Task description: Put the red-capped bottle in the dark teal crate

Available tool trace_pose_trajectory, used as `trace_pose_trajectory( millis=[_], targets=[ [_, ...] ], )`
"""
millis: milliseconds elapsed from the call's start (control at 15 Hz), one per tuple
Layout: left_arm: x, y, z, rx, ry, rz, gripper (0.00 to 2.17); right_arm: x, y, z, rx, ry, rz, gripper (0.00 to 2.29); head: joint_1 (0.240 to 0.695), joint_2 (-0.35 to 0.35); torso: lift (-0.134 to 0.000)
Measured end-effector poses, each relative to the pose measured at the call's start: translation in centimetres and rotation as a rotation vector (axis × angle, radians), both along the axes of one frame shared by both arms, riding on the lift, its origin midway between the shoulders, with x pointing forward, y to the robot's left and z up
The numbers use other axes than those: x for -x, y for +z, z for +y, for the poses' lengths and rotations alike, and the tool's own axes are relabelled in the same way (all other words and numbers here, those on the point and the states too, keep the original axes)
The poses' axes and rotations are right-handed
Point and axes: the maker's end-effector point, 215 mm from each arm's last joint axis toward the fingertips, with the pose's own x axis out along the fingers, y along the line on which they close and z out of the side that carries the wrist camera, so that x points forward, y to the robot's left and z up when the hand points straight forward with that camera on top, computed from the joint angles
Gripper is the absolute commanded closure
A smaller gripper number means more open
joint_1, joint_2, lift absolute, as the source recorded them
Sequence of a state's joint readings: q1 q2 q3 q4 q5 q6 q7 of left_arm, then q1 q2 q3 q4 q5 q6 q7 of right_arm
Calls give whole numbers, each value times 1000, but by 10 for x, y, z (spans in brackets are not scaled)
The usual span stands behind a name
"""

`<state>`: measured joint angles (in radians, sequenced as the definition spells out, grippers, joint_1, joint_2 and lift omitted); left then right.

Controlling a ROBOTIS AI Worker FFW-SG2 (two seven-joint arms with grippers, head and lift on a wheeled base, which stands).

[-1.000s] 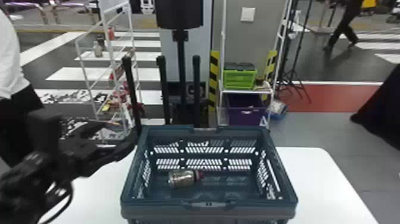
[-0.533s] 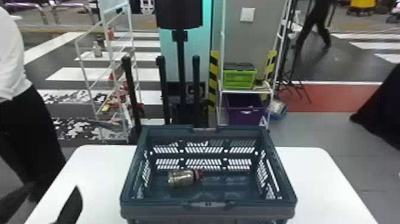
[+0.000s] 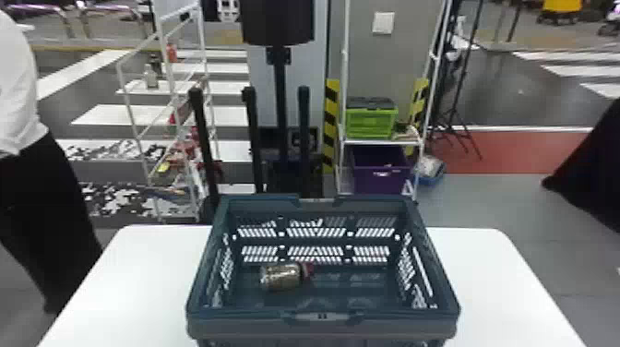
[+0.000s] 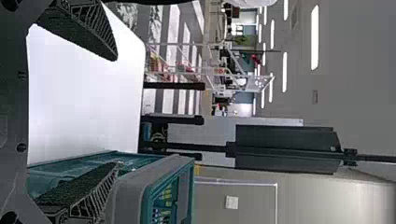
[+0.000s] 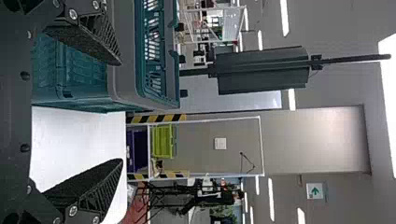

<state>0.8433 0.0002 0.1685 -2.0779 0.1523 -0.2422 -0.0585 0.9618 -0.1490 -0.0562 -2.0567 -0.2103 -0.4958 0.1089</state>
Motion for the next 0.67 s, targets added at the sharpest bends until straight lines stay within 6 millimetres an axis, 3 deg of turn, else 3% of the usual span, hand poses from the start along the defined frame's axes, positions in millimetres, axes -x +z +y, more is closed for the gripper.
trace_pose_trajectory(
  millis=[200,667],
  targets=[
    [8,-2,-19,-15,-17,-2,76,-2,1,5,-6,14,-5,151,499,0,0],
    [16,-7,-24,-16,-24,9,76,-3,-5,9,-2,35,10,151,499,0,0]
  ],
)
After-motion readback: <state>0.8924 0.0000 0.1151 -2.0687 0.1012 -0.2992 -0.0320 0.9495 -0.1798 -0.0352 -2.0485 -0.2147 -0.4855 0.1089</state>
